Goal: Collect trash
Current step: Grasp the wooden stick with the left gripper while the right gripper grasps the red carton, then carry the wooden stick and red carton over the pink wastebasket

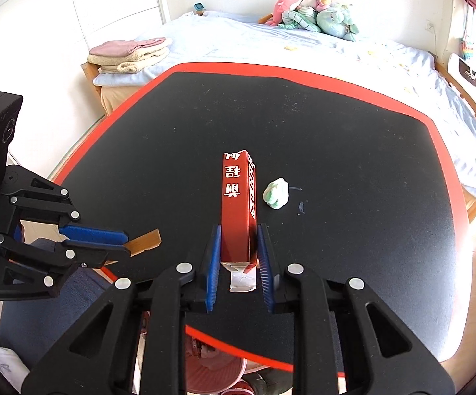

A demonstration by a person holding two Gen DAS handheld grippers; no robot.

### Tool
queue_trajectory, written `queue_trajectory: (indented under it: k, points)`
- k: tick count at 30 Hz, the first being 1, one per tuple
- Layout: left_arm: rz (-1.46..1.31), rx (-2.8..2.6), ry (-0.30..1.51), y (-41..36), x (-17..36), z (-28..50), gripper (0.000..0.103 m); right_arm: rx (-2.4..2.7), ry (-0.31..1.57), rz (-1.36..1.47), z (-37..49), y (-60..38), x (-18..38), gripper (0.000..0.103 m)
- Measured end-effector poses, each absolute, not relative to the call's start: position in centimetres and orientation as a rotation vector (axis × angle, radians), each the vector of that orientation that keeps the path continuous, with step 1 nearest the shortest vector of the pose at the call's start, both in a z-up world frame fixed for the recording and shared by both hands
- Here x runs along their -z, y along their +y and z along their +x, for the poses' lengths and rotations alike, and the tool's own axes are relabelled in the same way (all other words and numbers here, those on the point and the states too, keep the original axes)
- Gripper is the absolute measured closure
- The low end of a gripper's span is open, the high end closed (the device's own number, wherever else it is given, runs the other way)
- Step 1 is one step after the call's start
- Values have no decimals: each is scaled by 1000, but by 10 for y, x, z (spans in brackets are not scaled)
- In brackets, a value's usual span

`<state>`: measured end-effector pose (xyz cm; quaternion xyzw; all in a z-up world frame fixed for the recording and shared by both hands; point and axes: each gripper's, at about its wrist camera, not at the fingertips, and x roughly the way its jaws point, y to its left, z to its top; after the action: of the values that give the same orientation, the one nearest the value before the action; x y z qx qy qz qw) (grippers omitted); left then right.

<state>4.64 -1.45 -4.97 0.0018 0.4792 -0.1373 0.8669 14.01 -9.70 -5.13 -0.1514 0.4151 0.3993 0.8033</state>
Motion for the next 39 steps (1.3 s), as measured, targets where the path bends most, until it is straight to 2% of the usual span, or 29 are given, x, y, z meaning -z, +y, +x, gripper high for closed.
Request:
queue_trajectory:
  k: [13,29,39]
  points:
    - [0,282,952,-38,27,-3,93,-831,878,-267,53,-155,29,82]
    - [-18,291,986,-56,42,-40,93,-843,990,-228,-12,-181,61,82]
    - [-21,308,993,-62,45,-44,93,-839,1004,-222,-20,-184,66,82]
